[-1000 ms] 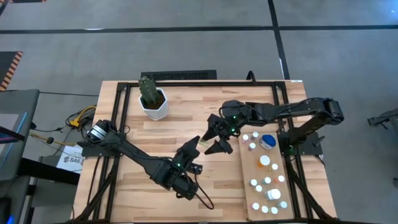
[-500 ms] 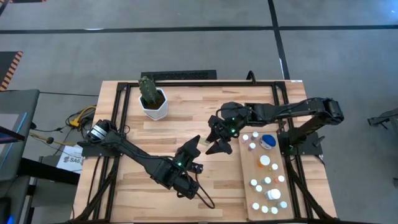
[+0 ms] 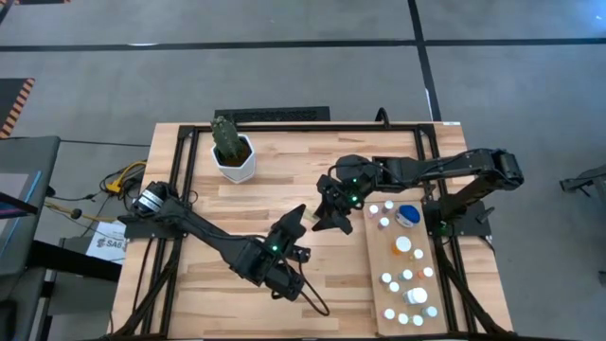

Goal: Pick and place medicine bottles onto shelf by color
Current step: Put the yellow pill bottle on the shelf

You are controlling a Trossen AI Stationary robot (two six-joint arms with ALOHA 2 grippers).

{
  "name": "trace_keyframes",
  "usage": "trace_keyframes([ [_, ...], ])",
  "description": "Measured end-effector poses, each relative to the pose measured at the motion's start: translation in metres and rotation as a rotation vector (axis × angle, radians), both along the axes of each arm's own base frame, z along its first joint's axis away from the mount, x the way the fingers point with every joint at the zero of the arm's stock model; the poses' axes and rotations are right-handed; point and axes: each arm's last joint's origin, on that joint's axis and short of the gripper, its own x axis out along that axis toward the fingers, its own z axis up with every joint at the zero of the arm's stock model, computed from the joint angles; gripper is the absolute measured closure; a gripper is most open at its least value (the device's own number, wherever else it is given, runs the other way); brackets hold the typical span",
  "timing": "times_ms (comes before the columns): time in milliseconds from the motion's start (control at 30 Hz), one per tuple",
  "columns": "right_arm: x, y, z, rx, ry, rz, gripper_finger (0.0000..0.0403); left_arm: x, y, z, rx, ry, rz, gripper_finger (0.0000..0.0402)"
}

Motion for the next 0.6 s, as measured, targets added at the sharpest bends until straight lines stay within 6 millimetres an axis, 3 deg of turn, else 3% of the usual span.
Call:
trace_keyframes([
  [333,0.0002,-0.0048,-0.0003,0.004,0.003,-0.012,0.0316,0.0011,0.0018,0.0004,-0.005,-0.007,0.005,0.0297],
  [600,0.0003,-0.0099,-0.0002,0.008,0.003,-0.02,0.0315,0.0012,0.002,0.0004,-0.028,-0.042,0.01,0.0286],
])
